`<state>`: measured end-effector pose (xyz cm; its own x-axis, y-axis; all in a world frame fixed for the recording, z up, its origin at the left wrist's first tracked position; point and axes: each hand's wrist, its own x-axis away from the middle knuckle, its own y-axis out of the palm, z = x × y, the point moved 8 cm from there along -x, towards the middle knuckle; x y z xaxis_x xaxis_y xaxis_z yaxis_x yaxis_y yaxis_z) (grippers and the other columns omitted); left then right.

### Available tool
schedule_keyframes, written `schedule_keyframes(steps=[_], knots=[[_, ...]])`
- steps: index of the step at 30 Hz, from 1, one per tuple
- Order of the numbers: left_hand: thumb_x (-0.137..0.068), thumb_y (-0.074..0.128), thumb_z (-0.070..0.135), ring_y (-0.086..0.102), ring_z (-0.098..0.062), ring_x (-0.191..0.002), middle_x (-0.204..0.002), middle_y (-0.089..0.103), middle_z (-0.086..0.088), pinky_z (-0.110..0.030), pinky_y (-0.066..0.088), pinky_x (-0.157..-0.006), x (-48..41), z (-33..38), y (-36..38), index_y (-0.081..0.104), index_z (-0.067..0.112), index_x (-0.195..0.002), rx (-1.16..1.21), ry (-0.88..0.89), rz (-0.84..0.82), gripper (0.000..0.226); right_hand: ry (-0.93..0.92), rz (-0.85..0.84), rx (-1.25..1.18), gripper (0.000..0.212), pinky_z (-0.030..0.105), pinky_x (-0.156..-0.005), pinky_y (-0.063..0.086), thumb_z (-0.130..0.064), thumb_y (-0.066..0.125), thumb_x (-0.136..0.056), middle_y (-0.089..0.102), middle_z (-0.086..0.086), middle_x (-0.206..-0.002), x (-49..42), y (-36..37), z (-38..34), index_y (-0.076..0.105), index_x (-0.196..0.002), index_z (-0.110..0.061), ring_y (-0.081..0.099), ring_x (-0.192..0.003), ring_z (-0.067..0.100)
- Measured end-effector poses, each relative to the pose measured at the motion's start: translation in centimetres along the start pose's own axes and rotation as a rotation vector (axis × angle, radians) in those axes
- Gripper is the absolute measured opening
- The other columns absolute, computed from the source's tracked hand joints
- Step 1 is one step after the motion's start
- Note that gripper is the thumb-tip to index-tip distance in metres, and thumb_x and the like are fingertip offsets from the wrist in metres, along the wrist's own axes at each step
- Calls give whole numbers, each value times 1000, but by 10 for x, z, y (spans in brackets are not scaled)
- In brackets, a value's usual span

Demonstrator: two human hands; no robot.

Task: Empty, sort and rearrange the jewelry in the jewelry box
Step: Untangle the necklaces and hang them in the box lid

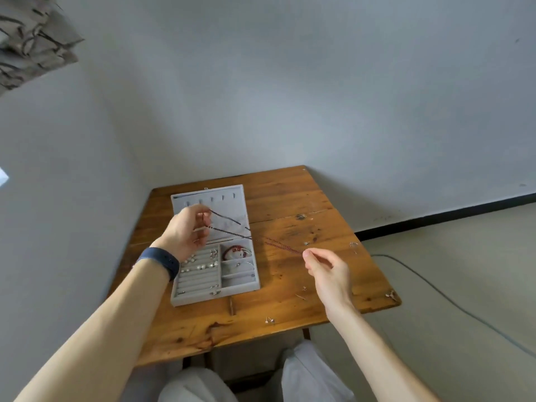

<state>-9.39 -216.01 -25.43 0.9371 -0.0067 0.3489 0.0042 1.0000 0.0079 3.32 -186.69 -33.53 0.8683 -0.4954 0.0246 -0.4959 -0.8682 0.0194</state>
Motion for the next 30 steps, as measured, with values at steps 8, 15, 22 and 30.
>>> schedule_keyframes(steps=[8,15,22,30], knots=[[-88,71,40,35,-9,-54,-57,33,9,-26,29,-59,13,-7,-54,75,25,-86,-109,-65,-241,15,65,-104,44,12,22,-75,56,-26,79,-86,74,-12,-99,-11,65,8,73,-94,-33,70,-90,8],[-97,63,38,58,-8,-68,-90,69,2,-22,43,-58,-2,48,-102,73,19,-91,-192,246,46,22,14,-251,150,18,14,-70,53,-20,76,-88,75,-21,-90,-40,110,2,74,-91,-37,71,-86,1],[-94,66,41,63,-6,-58,-84,71,3,-22,52,-61,-22,128,-104,71,25,-87,-413,528,260,18,-239,-326,551,13,0,-64,39,-21,73,-89,68,-25,-81,-92,186,-29,73,-88,-35,61,-82,-12],[-92,62,54,66,-4,-60,-72,73,7,-14,49,-58,-50,170,-89,68,32,-80,-615,682,361,26,-573,-394,853,10,18,-68,49,-17,61,-95,72,-10,-87,-126,265,-51,69,-96,-23,67,-83,10]])
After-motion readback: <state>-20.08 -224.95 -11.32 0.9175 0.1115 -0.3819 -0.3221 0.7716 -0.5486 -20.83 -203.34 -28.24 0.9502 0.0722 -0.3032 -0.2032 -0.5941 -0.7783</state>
